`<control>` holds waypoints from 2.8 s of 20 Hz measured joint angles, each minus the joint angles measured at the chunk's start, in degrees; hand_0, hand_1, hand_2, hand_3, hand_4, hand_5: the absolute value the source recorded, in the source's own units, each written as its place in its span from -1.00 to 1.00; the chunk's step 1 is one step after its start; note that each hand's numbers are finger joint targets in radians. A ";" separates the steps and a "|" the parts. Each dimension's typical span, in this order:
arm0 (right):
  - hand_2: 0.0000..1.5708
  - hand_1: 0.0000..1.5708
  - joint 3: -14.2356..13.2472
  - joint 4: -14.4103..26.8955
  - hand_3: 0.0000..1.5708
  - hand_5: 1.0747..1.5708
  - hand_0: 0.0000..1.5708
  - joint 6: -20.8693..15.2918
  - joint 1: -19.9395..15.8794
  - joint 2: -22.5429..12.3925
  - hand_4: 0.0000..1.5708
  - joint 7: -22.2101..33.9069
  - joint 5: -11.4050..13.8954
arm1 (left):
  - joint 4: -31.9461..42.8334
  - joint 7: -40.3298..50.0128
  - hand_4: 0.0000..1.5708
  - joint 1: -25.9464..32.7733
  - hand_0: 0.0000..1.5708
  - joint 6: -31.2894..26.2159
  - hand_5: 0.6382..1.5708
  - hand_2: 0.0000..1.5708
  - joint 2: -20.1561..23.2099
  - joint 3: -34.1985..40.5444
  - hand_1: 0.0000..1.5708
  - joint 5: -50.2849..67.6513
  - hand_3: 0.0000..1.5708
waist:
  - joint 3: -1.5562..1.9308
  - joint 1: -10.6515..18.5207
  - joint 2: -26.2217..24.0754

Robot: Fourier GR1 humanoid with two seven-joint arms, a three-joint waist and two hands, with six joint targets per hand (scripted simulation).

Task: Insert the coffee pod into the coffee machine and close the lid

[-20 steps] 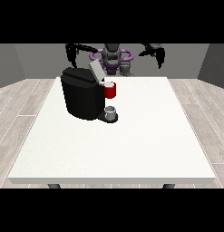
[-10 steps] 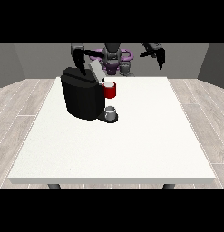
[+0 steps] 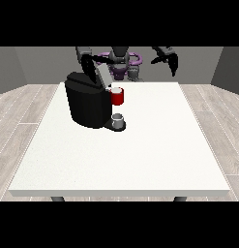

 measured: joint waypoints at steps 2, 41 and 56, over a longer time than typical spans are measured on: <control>-1.00 -1.00 0.06 0.74 -1.00 1.00 -1.00 -0.51 -1.24 -0.04 -0.84 -0.65 0.50 | -0.48 0.48 -0.57 -0.24 -1.00 0.02 1.00 -1.00 0.37 -0.09 -1.00 0.18 -1.00 | 0.00 0.21 0.91; -1.00 -1.00 7.39 3.45 -1.00 1.00 -1.00 -6.51 -28.89 -0.72 -1.00 6.14 13.76 | -1.55 -0.52 -0.54 -8.51 -1.00 -2.57 1.00 -1.00 1.83 -2.02 -1.00 2.93 -1.00 | -0.03 13.12 12.24; -1.00 -1.00 3.43 12.46 -1.00 1.00 -1.00 -7.06 -37.57 -0.58 -0.87 2.03 13.60 | -3.07 -0.31 -0.57 -11.75 -1.00 -4.53 1.00 -1.00 2.99 -2.39 -1.00 4.76 -1.00 | -0.04 16.20 17.43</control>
